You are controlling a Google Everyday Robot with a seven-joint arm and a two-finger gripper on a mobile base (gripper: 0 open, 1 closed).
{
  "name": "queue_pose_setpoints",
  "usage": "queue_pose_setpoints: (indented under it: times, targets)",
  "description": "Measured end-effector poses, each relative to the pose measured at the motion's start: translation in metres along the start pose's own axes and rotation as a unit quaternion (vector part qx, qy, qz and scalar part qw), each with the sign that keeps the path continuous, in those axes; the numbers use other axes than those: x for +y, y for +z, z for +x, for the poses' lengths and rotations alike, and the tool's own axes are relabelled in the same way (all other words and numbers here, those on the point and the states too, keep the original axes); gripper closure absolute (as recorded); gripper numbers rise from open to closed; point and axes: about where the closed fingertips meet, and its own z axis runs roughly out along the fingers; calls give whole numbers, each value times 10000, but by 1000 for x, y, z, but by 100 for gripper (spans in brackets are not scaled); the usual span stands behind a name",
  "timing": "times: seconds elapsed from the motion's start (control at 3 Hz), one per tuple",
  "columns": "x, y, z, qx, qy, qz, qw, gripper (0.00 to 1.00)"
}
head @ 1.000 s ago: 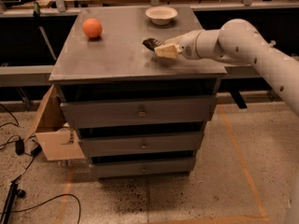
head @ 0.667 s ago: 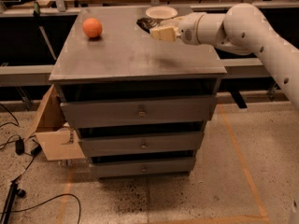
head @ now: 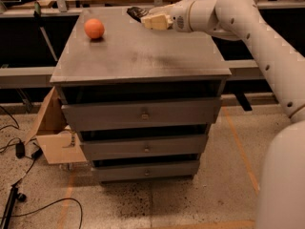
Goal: Move rxbar chocolate near orange
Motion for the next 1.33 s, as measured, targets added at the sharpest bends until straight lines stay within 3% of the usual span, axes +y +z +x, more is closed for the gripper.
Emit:
queue_pose_setpoints:
  times: [0.67, 1.33]
  targets:
    - [11, 65, 16, 341, -139, -194, 9991, 100]
    - [19, 110, 33, 606, -271, -298, 9973, 100]
